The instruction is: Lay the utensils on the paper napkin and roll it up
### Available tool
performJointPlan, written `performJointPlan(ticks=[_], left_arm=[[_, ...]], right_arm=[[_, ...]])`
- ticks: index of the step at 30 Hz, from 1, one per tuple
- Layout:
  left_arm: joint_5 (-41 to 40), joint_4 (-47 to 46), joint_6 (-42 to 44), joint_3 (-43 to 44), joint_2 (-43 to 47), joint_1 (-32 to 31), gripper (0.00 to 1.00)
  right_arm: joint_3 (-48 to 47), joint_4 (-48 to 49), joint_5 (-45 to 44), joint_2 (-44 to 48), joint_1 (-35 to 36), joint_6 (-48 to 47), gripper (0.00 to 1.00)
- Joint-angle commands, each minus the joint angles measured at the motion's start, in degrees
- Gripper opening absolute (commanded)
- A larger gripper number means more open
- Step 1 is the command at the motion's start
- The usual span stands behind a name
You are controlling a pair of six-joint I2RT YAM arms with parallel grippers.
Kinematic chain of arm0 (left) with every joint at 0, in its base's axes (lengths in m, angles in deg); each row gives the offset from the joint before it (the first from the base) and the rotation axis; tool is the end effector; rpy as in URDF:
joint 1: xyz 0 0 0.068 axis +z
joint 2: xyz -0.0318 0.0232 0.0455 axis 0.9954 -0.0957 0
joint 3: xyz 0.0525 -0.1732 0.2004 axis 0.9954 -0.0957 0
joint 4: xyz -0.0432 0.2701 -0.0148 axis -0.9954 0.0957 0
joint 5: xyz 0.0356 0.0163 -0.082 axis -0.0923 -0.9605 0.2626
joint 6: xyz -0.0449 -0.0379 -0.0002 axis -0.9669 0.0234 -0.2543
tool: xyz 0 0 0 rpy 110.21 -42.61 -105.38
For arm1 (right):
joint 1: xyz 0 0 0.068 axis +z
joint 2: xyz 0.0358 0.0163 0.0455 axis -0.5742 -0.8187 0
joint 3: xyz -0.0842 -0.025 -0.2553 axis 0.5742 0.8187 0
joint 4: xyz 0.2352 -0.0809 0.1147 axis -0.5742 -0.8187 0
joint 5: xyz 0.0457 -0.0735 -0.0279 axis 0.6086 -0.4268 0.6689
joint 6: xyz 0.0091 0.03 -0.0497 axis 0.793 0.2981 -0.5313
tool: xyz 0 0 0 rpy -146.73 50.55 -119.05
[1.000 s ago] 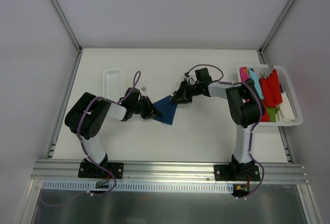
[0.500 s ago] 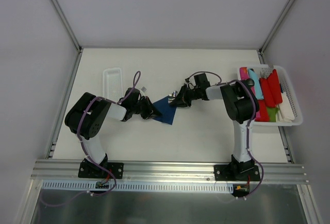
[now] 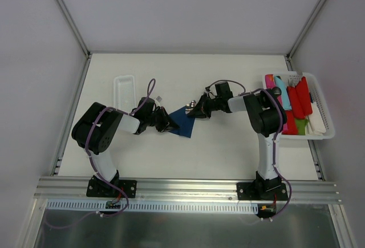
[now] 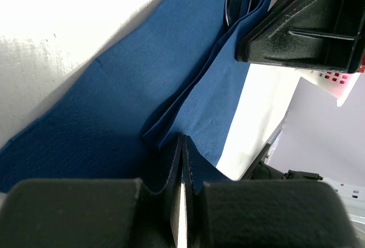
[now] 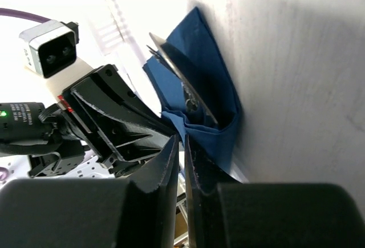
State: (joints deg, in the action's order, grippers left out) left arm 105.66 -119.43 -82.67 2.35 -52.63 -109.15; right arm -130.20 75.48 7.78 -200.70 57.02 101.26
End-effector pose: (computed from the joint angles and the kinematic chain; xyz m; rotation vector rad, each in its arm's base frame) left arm 0.2861 -0.1553 0.0900 -0.2833 2.4249 -1.2970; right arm 0.3791 0.1892 0.0777 -0.1489 2.4805 1.5610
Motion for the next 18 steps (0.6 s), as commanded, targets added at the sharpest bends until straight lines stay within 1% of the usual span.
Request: performJointPlan(ticks=[1,7,14,18], left_arm=[[-4.4,5.3,2.0,-1.6,-2.5,0.6,0.0],[-4.4,5.3,2.0,-1.8,-2.4,0.5,0.0],[-4.4,5.3,2.0,-1.8,-2.3,0.7,0.0],[-4.4,5.3,2.0,-2.0,-1.9,1.0,0.0]], right_arm=[[0.2,3.7,1.9,3.3,0.3,2.7,0.11],[0.7,8.4,3.2,1.8,1.3,6.5,0.11],[0.9,8.0,1.8,-0.4,1.7,6.6,0.11],[1.0,3.7,-1.3,-0.7,1.2,4.4,0.11]])
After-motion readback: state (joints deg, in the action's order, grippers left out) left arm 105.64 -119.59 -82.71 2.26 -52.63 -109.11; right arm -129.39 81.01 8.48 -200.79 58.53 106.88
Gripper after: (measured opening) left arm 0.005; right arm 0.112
